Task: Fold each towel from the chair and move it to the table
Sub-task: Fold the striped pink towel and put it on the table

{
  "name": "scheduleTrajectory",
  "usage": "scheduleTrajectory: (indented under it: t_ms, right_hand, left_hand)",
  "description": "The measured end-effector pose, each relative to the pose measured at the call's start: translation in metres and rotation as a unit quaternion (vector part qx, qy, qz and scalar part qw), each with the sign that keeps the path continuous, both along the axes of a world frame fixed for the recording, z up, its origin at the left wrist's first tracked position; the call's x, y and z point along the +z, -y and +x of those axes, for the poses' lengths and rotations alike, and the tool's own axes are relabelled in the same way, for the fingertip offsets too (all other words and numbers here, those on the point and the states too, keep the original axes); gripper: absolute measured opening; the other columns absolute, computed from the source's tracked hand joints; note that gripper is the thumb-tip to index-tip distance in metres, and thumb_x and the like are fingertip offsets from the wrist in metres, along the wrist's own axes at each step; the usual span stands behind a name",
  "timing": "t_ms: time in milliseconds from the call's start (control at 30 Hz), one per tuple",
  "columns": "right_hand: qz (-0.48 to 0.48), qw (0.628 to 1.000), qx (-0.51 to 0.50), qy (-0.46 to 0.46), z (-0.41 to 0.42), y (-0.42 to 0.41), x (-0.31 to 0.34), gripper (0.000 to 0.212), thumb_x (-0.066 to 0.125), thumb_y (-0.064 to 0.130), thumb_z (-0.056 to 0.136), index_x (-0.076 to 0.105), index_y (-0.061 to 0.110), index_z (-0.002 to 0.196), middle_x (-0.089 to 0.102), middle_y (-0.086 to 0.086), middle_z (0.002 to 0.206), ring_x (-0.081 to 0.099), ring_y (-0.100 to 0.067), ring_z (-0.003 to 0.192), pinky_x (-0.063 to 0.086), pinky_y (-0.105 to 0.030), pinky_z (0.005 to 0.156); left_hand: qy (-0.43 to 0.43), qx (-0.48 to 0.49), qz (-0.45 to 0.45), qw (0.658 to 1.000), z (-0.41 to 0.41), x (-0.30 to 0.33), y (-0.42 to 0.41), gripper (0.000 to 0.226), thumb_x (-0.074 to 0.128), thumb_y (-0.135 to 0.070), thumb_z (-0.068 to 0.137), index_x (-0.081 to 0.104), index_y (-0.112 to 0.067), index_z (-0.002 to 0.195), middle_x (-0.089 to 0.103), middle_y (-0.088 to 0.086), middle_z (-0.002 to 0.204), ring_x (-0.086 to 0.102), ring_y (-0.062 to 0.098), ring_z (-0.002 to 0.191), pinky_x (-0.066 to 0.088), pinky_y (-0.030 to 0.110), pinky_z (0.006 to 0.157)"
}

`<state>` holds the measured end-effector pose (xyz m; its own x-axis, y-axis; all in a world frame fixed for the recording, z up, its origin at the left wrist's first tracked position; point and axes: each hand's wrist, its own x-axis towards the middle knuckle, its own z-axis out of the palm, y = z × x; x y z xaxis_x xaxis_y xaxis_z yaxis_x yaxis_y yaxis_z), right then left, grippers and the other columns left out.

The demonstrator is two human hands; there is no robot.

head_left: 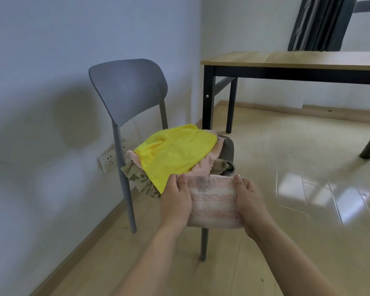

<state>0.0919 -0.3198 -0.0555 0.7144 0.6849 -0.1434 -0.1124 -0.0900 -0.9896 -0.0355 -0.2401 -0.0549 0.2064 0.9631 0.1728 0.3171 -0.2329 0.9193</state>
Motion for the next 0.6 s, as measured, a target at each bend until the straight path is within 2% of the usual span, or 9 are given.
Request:
scheduleTrajectory:
  t_ms: [100, 167, 267, 333, 400, 500, 600]
  right_hand:
    - [-0.027, 0.998, -0.029, 0.051, 0.004, 0.006, -0.006, 0.025, 0.041, 0.036, 0.1, 0.053, 0.017, 0.088, 0.056, -0.003, 0.086, 0.054, -0.019, 0.076, 0.045, -0.032, 0.068]
    - [-0.032, 0.994, -0.037, 0.101, 0.007, 0.007, -0.006, 0.022, 0.04, 0.033, 0.1, 0.054, 0.016, 0.094, 0.055, -0.001, 0.088, 0.053, -0.017, 0.078, 0.041, -0.028, 0.063]
    - [-0.045, 0.988, -0.023, 0.147, 0.008, 0.01, -0.011, 0.034, 0.036, 0.036, 0.101, 0.055, 0.01, 0.092, 0.053, -0.003, 0.081, 0.049, -0.018, 0.071, 0.037, -0.03, 0.061]
    - [-0.052, 0.989, -0.02, 0.14, 0.008, 0.012, -0.013, 0.037, 0.035, 0.038, 0.101, 0.054, 0.008, 0.091, 0.052, -0.005, 0.079, 0.048, -0.019, 0.069, 0.037, -0.032, 0.062]
    - [-0.054, 0.99, -0.016, 0.127, 0.008, 0.013, -0.013, 0.034, 0.035, 0.038, 0.101, 0.053, 0.013, 0.089, 0.051, -0.004, 0.08, 0.048, -0.018, 0.071, 0.038, -0.032, 0.063]
    - [-0.051, 0.992, -0.011, 0.118, 0.007, 0.014, -0.016, 0.031, 0.034, 0.04, 0.101, 0.051, 0.018, 0.087, 0.051, -0.002, 0.083, 0.049, -0.019, 0.077, 0.041, -0.035, 0.072]
    - [-0.042, 0.992, -0.005, 0.118, 0.005, 0.013, -0.019, 0.038, 0.034, 0.041, 0.101, 0.053, 0.008, 0.093, 0.049, -0.005, 0.081, 0.048, -0.019, 0.074, 0.041, -0.035, 0.069]
  left_hand:
    - [-0.017, 0.016, 0.013, 1.0, -0.002, -0.004, 0.005, 0.032, 0.036, -0.032, 0.102, 0.048, -0.008, 0.084, 0.051, -0.002, 0.072, 0.045, 0.012, 0.066, 0.032, 0.024, 0.057]
    - [-0.017, 0.026, 0.026, 0.999, -0.002, -0.003, 0.007, 0.029, 0.038, -0.029, 0.101, 0.047, -0.008, 0.083, 0.05, -0.003, 0.071, 0.043, 0.01, 0.064, 0.03, 0.021, 0.054]
    - [-0.019, 0.005, 0.026, 0.999, -0.002, -0.003, 0.01, 0.023, 0.039, -0.028, 0.101, 0.054, -0.014, 0.089, 0.053, -0.009, 0.074, 0.046, 0.005, 0.066, 0.032, 0.013, 0.053]
    - [-0.014, -0.034, 0.023, 0.999, -0.006, -0.002, 0.013, 0.02, 0.038, -0.028, 0.102, 0.058, -0.026, 0.101, 0.055, -0.017, 0.083, 0.049, -0.002, 0.073, 0.035, 0.01, 0.057]
    - [0.001, -0.068, 0.021, 0.997, -0.011, -0.004, 0.015, 0.021, 0.039, -0.027, 0.102, 0.059, -0.03, 0.106, 0.056, -0.018, 0.086, 0.049, -0.006, 0.073, 0.037, 0.006, 0.059]
    - [0.05, -0.1, -0.029, 0.993, -0.016, -0.008, 0.014, 0.018, 0.046, -0.033, 0.099, 0.06, -0.022, 0.096, 0.052, -0.002, 0.074, 0.044, 0.0, 0.056, 0.038, 0.01, 0.053]
    - [0.057, -0.125, -0.084, 0.987, -0.017, -0.012, 0.014, 0.018, 0.056, -0.037, 0.094, 0.055, -0.02, 0.088, 0.051, -0.004, 0.073, 0.049, 0.008, 0.064, 0.042, 0.019, 0.057]
